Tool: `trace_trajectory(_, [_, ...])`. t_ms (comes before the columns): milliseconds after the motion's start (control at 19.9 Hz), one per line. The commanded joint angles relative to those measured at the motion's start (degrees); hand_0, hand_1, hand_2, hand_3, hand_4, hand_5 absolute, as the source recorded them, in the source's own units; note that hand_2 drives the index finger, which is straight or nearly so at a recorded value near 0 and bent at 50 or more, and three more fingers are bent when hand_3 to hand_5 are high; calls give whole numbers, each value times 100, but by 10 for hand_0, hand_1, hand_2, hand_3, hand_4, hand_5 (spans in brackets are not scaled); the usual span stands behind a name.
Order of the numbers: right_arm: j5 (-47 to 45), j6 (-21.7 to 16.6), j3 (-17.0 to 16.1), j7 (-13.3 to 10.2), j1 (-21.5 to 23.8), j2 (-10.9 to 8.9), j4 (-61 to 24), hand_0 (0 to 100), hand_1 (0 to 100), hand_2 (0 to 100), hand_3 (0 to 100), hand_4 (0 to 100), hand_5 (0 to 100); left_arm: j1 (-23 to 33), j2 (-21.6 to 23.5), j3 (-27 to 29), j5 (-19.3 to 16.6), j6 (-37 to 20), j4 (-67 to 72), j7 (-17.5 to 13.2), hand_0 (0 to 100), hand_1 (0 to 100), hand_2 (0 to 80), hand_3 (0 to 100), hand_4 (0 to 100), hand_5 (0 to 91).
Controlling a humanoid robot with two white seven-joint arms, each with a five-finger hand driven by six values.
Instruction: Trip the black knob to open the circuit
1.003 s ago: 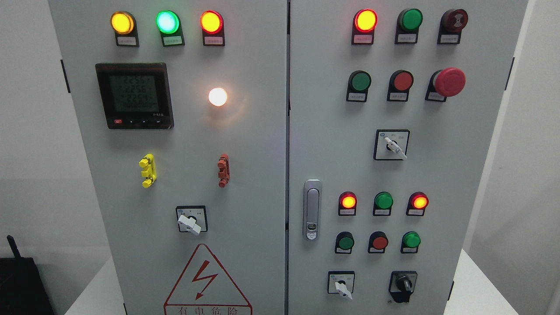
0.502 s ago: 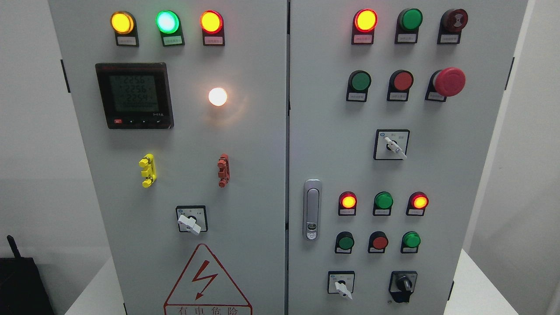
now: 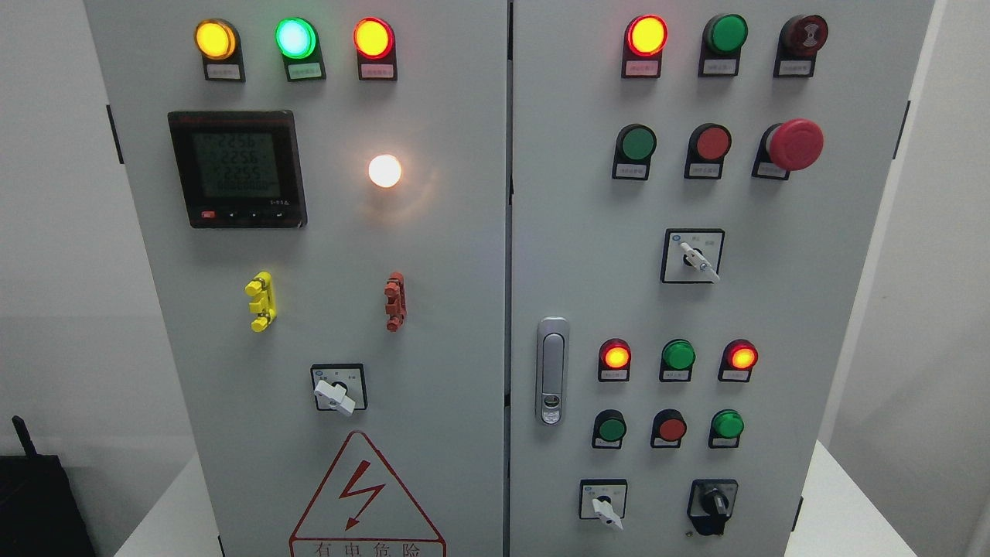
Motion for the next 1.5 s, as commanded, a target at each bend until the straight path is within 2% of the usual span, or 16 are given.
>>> trace_trajectory(0, [-17,38,-86,-15,-142,-27,-213,738,635,0,836,801,812,-14,-9,7,14,1,-1,1,120,389,0,0,0,0])
trace_trajectory(401, [-17,249,-86,-6,-467,-115,-345,729,639,0,832,798,806,-23,-9,7,14,-8,-1,1,120,389,0,0,0,0])
trace_trajectory(502, [-26,398,-86,-6,-555,-159,-450,728,639,0,830,797,805,-14,-9,7,14,-8,-1,1,120,389,0,0,0,0])
trace_trajectory(1455, [-26,548,-16,-15,-863,-168,-635,730,645,0,832,793,803,-23,-9,7,14,-8,-1,1,120,389,0,0,0,0])
